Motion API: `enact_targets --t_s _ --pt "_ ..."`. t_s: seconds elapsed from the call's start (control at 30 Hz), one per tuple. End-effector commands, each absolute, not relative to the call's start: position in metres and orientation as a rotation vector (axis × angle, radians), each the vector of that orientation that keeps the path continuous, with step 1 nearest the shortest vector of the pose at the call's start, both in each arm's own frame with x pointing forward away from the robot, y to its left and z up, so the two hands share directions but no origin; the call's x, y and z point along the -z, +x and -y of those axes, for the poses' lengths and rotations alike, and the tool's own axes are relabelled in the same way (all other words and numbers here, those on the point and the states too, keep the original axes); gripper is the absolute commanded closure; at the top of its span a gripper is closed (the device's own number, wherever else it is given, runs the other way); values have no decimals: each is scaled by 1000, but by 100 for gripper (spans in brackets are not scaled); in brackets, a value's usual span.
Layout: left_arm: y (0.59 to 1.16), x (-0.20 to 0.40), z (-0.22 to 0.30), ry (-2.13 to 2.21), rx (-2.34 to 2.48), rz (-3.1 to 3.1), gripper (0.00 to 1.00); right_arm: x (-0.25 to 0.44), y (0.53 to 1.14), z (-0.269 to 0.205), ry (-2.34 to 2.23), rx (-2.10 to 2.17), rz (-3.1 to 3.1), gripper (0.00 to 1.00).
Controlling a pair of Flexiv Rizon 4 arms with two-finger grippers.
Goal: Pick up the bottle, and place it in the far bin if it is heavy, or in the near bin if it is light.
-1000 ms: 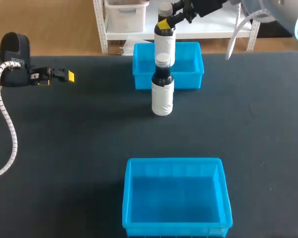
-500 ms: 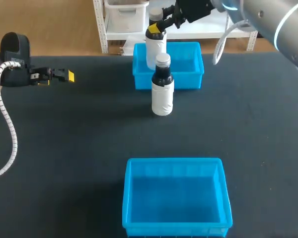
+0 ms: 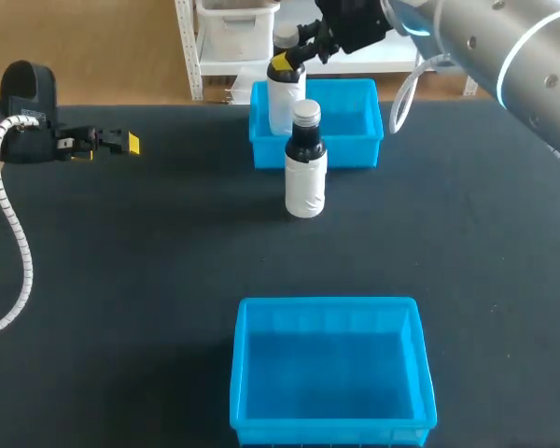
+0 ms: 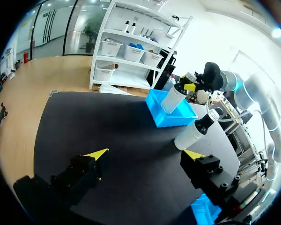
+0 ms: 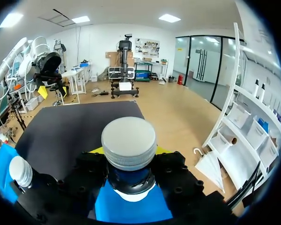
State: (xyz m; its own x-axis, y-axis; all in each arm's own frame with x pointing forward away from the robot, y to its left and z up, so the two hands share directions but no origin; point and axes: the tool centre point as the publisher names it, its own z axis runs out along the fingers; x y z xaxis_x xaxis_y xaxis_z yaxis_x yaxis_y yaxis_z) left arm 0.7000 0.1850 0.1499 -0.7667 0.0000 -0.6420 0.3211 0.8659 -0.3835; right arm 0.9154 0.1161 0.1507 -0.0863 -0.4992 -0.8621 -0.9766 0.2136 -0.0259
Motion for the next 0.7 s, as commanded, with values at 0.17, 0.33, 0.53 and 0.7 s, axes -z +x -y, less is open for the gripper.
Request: enact_targets --t_s 0.17,0.33,0.53,0.7 --pt "700 -150 -185 231 637 -2375 0 -144 932 -121 -1452 -855 -1705 100" --pt "700 -150 -185 231 637 -2375 0 -138 934 -119 -1447 -854 -1723 100" --pt "700 -150 -185 231 637 -2375 0 -133 936 -119 -1445 -863 -1734 100" --pt "700 -150 -185 231 637 -2375 0 -129 936 -119 -1440 -872 -1740 100"
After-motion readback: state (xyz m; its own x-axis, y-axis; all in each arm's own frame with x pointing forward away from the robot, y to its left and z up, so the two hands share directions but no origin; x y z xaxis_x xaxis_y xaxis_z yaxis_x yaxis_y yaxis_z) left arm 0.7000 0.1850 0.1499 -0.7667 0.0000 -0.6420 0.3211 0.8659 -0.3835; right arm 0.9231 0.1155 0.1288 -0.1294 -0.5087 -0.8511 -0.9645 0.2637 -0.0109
